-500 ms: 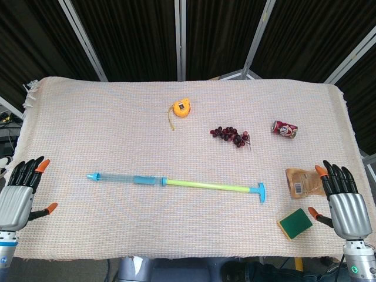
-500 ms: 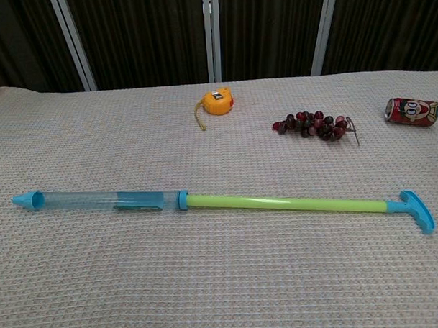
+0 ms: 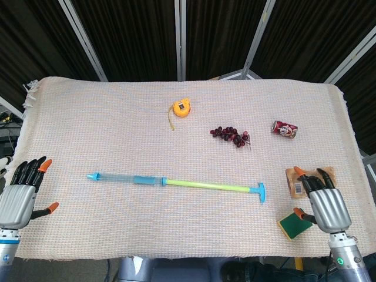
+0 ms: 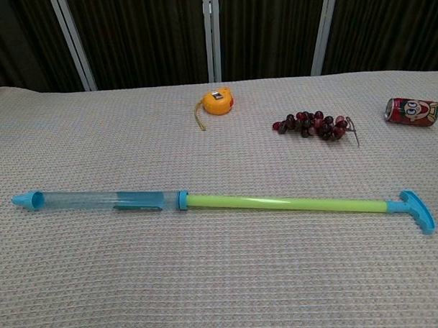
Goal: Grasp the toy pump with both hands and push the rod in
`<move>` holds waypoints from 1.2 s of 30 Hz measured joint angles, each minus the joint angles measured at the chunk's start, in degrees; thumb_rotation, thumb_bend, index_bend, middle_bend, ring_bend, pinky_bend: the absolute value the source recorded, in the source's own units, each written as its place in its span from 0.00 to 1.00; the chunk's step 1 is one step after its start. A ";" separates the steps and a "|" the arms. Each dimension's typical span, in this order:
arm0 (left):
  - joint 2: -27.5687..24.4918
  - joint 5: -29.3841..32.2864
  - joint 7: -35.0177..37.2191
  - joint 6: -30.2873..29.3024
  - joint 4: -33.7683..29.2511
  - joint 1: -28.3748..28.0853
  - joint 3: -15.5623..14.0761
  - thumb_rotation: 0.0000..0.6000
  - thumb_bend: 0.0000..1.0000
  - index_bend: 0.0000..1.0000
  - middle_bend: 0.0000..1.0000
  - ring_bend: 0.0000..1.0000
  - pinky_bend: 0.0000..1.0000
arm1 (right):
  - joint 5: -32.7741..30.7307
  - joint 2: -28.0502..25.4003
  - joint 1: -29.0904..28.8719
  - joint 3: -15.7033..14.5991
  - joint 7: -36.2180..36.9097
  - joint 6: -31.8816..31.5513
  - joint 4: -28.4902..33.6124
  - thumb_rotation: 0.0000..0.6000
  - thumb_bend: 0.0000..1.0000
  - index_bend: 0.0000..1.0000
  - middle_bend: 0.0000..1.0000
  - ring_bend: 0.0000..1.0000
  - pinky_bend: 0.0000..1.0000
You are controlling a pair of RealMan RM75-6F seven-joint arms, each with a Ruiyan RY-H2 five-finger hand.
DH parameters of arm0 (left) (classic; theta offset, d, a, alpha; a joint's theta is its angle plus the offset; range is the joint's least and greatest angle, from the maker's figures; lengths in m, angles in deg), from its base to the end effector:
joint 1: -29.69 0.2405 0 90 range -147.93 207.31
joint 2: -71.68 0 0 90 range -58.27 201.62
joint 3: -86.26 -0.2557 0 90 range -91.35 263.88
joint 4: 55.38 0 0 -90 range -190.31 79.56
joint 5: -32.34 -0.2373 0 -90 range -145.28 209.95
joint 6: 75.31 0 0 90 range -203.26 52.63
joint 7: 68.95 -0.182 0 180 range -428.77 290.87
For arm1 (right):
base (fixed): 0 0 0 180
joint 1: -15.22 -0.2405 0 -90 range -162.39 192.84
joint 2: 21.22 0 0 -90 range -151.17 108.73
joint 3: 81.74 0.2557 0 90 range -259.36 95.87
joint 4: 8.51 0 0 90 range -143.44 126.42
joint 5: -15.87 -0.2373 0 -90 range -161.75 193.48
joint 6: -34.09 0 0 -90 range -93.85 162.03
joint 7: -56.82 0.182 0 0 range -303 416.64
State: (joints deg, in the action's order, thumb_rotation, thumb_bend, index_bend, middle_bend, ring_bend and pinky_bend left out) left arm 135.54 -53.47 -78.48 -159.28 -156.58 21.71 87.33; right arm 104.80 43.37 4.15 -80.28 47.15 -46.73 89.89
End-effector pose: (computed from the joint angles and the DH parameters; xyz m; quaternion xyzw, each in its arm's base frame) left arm -0.2782 0.2260 0.1119 -0.6233 -0.3801 -0.3844 0.5650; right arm -0.2685 -0.2424 0.1007 0.6644 -0.3475 0.3851 0.5380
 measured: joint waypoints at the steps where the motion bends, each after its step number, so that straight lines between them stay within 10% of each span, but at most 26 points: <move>1: 0.19 0.43 -0.21 0.56 0.18 -0.25 0.18 1.00 0.00 0.00 0.00 0.00 0.00 | -0.80 -0.01 -1.27 0.30 0.29 2.75 0.35 1.00 0.00 0.07 0.96 0.99 0.99; 16: 2.17 4.14 -2.51 4.21 2.18 -1.99 1.59 1.00 0.00 0.00 0.00 0.00 0.00 | -21.72 7.13 -17.67 5.73 -7.64 28.03 -1.10 1.00 0.00 0.37 1.00 1.00 1.00; 36: 2.94 5.38 -3.40 5.68 2.72 -2.87 1.89 1.00 0.00 0.00 0.00 0.00 0.00 | -28.66 16.88 -22.15 3.59 -14.33 29.42 -9.89 1.00 0.16 0.46 1.00 1.00 1.00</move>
State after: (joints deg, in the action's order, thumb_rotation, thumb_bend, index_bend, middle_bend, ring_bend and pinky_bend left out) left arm 138.47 -48.09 -81.88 -153.60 -153.85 18.84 89.21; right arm 76.14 60.25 -17.99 -76.68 32.82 -17.31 80.00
